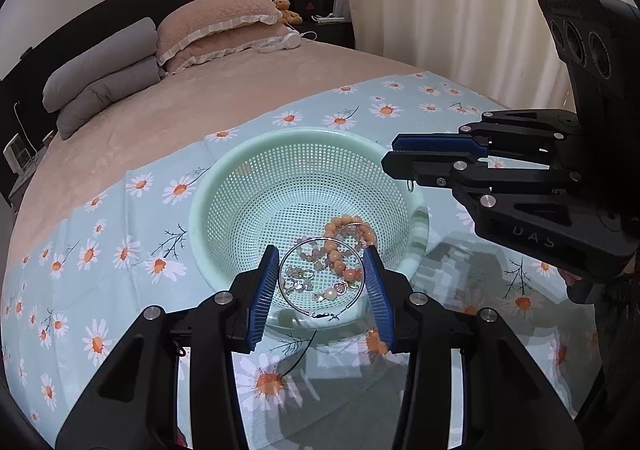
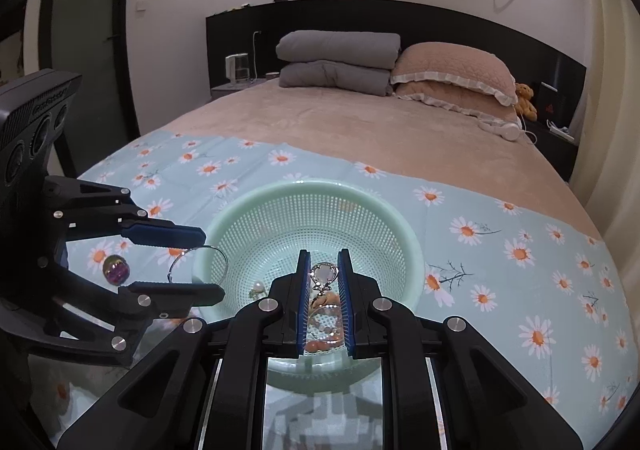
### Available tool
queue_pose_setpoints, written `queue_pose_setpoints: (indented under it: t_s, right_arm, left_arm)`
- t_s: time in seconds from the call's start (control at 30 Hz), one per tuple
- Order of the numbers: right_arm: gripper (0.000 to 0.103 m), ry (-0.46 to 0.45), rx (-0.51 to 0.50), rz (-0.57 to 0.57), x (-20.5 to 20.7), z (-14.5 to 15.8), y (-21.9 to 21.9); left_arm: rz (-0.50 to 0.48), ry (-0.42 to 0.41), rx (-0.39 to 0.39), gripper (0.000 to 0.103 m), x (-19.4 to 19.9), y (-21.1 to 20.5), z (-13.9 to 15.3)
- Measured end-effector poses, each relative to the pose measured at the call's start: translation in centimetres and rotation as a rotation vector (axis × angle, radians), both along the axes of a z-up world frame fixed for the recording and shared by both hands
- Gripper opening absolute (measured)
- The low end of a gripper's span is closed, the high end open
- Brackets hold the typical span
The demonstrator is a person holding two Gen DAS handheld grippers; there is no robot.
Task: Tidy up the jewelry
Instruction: 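Carry the silver hoop and silver charm over the basket, then open both tools to release the hoop and charm into the basket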
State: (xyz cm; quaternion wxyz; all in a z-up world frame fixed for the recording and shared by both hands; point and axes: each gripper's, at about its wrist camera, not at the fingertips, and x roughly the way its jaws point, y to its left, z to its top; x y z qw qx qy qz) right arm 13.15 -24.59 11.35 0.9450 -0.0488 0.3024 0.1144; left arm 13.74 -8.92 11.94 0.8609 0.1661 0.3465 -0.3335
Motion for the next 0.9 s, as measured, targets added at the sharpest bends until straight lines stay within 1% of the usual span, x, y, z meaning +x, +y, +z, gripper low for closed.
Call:
queue_pose_setpoints:
  t_s: [0.27,0.47,0.57,0.6,0.63,0.67,0.7,0.73,0.8,0.87,0.9]
  right_arm:
    - [0.013,0.019,0.014,-0.002,1.0,-1.0,-0.2]
    - [0.014,0.046,0.026,-0.007,1.5,-1.5,-0.5]
    - [0.014,0.048,0.019,-0.028,1.5,-1.6,-0.7]
    - [0.018,0.048,0.021,-0.036,1.6,-1.6,-0.8]
    - [0.028,0.046,0.026,-0.041,1.5,-1.6,-1.0]
    - [0.043,0.038,0.029,-0.049,1.4,-1.6,-1.2]
    - [0.050,0.024,0.026,-0.065,1.2,-1.5,-1.4]
    - [0.062,0.010,0.025,-0.077,1.0,-1.4,-1.6]
    - [0.066,0.004,0.037,-0.089,0.8,-1.2,-2.0]
    - [0.078,-0.004,0.047,-0.110,0.5,-1.0,-2.5]
    - [0.079,-0.011,0.048,-0.117,0.3,-0.9,-2.6]
  left_arm:
    - [0.014,0.040,0.003,0.044,1.4,-0.4,-1.8]
    - [0.014,0.048,0.008,0.045,1.5,-0.6,-2.1]
    - [0.023,0.045,0.012,0.045,1.9,-0.5,-2.1]
    - [0.030,0.043,0.012,0.046,1.9,-0.3,-2.1]
    - [0.031,0.045,0.010,0.051,1.9,-0.2,-2.1]
    - [0.032,0.042,0.006,0.056,1.8,-0.1,-2.0]
    - [0.038,0.030,0.006,0.067,1.7,0.1,-1.9]
    - [0.047,0.014,0.006,0.072,1.6,0.2,-1.7]
    - [0.039,0.006,-0.002,0.072,1.3,0.5,-1.5]
    - [0.049,-0.001,-0.002,0.077,1.0,0.6,-1.4]
    - [0.054,-0.010,-0.003,0.083,0.8,0.8,-1.3]
